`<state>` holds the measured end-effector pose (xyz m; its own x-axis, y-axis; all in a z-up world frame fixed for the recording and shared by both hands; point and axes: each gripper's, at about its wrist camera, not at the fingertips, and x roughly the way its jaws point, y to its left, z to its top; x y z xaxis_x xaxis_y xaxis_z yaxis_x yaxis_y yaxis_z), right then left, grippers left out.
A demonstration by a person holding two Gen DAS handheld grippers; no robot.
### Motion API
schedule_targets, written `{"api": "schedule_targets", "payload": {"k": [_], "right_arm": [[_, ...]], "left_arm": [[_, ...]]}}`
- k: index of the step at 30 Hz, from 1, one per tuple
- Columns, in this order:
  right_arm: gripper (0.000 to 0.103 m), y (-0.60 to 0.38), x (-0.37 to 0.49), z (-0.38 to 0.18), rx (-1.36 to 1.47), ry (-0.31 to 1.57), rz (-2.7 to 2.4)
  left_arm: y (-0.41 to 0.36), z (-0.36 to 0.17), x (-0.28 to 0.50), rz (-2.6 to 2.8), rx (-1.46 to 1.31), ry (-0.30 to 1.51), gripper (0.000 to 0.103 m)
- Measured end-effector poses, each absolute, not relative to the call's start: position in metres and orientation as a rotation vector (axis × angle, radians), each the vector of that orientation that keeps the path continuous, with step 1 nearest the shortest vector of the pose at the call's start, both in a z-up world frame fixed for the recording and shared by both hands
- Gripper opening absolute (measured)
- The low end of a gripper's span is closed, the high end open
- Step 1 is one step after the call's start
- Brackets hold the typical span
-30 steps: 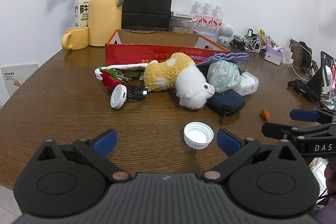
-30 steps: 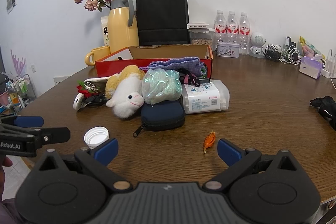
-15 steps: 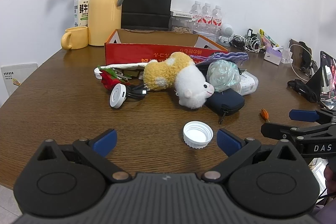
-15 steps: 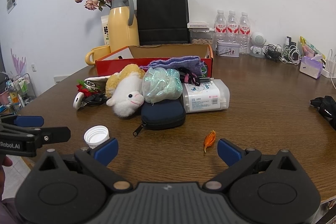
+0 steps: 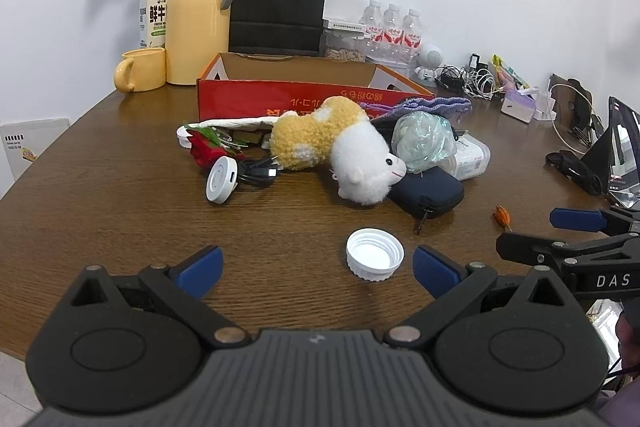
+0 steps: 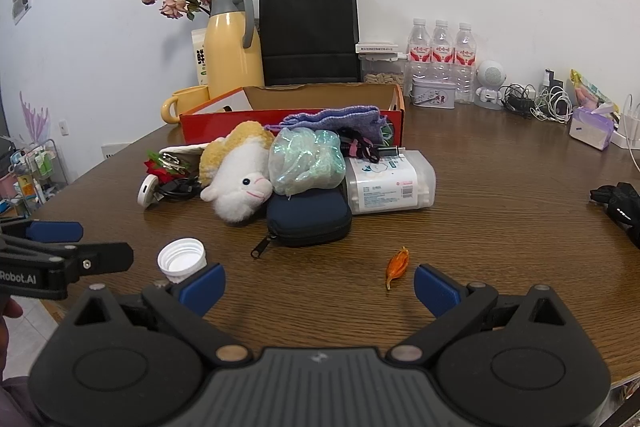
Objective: Organize objects
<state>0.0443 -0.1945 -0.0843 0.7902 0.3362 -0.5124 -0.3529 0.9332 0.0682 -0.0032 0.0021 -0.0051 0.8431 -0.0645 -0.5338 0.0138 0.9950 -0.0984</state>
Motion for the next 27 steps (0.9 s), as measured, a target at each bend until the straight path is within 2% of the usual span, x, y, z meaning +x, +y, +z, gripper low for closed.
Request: {"api": "schedule_targets", "payload": {"k": [12, 16, 20, 22, 23, 25, 27], "right_arm": [[0.098, -0.204, 0.058, -0.099, -0.045, 0.568, 0.328], [0.086, -0.209, 0.069, -0.107, -0.045, 0.587, 0.327], [0.079, -0.209, 0.077, -0.112, -0.059, 0.590, 0.315], [0.070, -0.209, 0.082, -0.113, -0.064, 0.593, 0.311], [0.066, -0.209, 0.083, -0.114, -0.068, 0.592, 0.309], [0.049, -0.209, 0.087, -0.115, -0.081, 0.589, 0.303], [0.040, -0.209, 0.089, -0.115, -0.092, 0.580, 0.299]], "left_arm": [[-0.004, -0.018, 0.010, -0.091, -0.100, 0.611, 0.103], [-0.006, -0.025, 0.020, -0.079, -0.103, 0.612, 0.103], [-0.015, -0.027, 0.028, -0.105, -0.064, 0.617, 0.097], [-0.020, -0.027, 0.031, -0.121, -0.038, 0.614, 0.093], [-0.023, -0.028, 0.033, -0.128, -0.029, 0.617, 0.090], [-0.027, -0.030, 0.038, -0.139, -0.017, 0.628, 0.079], [-0.030, -0.031, 0.040, -0.142, -0.005, 0.624, 0.064]]}}
